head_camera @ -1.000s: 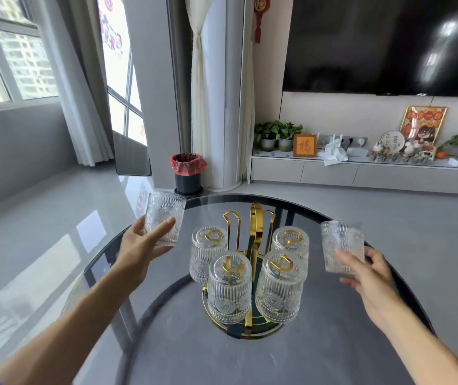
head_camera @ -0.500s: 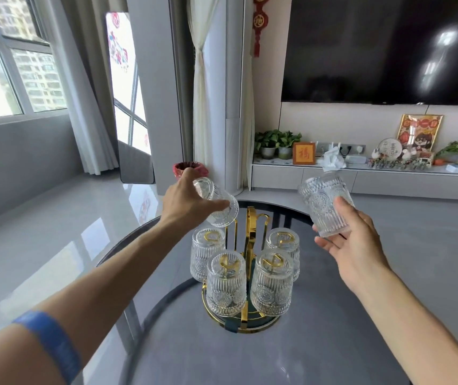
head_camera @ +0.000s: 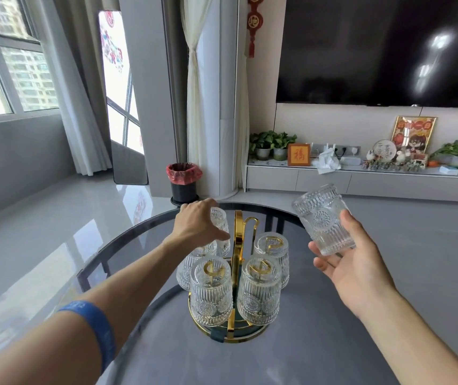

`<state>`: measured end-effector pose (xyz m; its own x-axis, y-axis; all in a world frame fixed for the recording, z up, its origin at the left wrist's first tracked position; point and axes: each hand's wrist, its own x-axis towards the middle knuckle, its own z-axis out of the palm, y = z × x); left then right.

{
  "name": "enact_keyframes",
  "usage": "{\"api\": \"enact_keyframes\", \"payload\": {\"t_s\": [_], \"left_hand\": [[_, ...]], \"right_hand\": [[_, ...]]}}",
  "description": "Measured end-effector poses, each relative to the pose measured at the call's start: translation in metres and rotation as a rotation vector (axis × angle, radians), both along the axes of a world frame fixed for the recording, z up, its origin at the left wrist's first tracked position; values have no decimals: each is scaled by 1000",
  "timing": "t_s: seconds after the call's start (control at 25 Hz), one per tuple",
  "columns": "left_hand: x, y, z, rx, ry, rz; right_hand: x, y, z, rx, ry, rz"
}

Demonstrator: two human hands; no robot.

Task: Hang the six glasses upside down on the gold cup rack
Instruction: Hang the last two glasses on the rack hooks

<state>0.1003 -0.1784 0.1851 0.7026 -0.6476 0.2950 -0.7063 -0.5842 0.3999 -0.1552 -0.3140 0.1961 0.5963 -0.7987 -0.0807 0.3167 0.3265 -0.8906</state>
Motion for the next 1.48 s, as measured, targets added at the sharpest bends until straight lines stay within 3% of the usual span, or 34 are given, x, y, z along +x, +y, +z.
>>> {"api": "enact_keyframes", "payload": {"t_s": [0.16, 0.4, 0.6, 0.76, 0.96, 1.24, 1.48], "left_hand": [[3, 0, 4, 39, 157, -132], [-13, 34, -3, -48, -9, -171], [-20, 42, -22, -116, 149, -184], [-18, 43, -24, -100, 205, -204], [-17, 46, -24, -109, 241, -218], [-10, 44, -30, -105, 242, -229], [-10, 44, -31, -101, 248, -227]], "right_hand": [[2, -5, -5, -63, 81, -44], [31, -10, 0, -258, 237, -187], [77, -7, 16, -754, 542, -309], [109, -2, 19, -1076, 660, -336], [127, -6, 6, -1284, 782, -220], [134, -12, -13, -1415, 924, 60], [130, -20, -27, -1292, 990, 261]]}}
